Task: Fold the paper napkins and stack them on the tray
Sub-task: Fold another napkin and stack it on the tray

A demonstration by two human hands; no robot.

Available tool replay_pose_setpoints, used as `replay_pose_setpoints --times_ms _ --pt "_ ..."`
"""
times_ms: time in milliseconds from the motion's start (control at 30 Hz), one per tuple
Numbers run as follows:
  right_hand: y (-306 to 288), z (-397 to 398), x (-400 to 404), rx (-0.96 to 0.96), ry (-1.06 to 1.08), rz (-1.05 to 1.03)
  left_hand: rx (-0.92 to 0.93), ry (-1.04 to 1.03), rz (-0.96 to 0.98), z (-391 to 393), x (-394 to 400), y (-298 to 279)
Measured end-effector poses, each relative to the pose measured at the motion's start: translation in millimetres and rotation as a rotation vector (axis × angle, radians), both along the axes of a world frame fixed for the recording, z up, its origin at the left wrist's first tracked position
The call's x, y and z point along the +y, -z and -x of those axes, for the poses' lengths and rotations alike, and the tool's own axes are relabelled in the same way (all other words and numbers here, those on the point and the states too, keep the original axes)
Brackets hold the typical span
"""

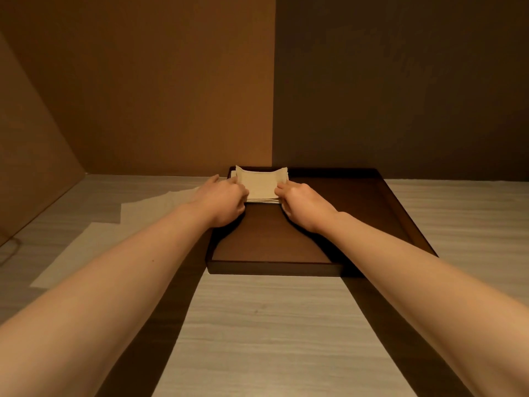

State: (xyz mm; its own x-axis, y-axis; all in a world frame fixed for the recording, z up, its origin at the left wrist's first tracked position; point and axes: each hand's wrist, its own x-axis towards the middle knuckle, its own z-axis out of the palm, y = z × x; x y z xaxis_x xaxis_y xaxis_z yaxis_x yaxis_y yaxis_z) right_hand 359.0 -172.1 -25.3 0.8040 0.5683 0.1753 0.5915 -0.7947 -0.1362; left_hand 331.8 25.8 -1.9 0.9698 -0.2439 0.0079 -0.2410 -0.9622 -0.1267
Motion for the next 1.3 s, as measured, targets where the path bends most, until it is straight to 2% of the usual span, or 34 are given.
replay_pose_setpoints --times_ms 100,233,367,533,667,867,1133,1200,1300 --pt "-3 4 -3 0.049 0.033 0.024 0.002 -0.017 -0.022 1 3 1" --pt "-11 10 -8 0.121 0.115 0.028 0.017 -0.077 0.039 4 6 -3" --pt "-21 18 -7 0.085 0.152 -0.018 0.02 -0.036 0.099 12 14 -12" --pt "-41 37 25 0.028 0.068 -0.104 -0.085 -0.128 0.313 36 46 -22" --pt "-53 51 58 0.024 -0.04 -0.134 -0.005 -0.222 0.331 50 75 -15" --pt "-51 61 107 0.092 -0.116 -0.028 0.073 -0.198 0.27 73 100 -4" --pt "-45 67 145 0.205 -0.096 0.38 -0.015 -0.146 0.309 82 106 8" --pt "-44 66 149 0.171 -0.07 0.386 -0.03 -0.114 0.31 84 107 9" --pt "-44 69 150 0.062 -0.034 0.279 -0.061 -0.093 0.301 86 108 8"
